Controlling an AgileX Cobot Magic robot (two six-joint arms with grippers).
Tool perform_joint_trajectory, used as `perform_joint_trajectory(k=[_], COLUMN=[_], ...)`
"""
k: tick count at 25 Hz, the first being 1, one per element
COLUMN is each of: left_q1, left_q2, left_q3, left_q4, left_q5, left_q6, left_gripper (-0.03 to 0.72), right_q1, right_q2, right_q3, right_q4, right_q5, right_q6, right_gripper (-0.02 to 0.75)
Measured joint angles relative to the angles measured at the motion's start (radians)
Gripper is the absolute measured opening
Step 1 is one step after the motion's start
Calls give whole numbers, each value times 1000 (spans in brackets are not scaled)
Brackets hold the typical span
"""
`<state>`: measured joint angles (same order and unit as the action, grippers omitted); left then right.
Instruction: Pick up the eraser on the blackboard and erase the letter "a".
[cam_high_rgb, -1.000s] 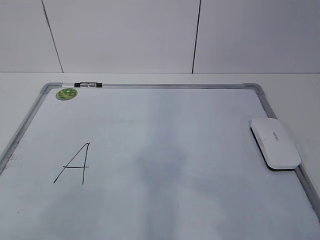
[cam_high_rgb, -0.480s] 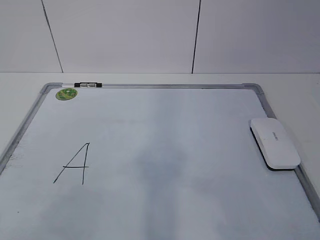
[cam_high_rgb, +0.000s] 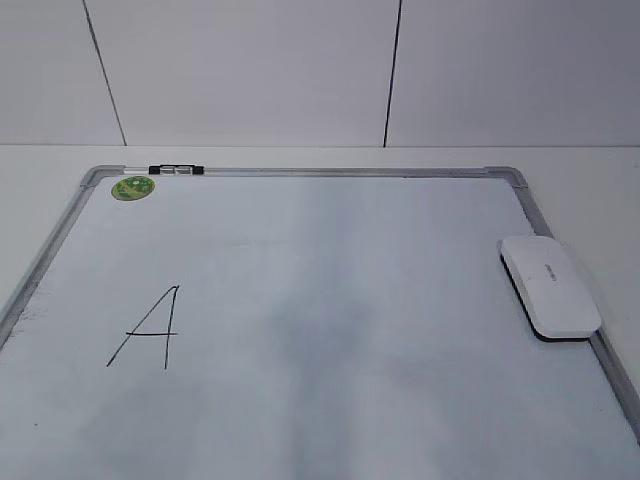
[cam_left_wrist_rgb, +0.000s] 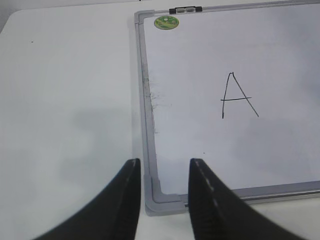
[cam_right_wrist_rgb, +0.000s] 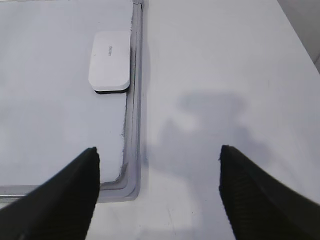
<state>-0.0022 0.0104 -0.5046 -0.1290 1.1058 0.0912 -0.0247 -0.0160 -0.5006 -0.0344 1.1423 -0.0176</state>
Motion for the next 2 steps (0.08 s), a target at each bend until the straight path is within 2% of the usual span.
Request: perform_joint_trajectory(k=[2], left_q1=[0], left_q2=[0], left_q3=[0], left_q4=[0], left_q5=[0], left_q6=[0], left_gripper=[242], right_q1=[0], right_q2=[0], right_q3=[0], right_q4=[0], right_q5=[0], right_q6=[0], right_gripper=[592])
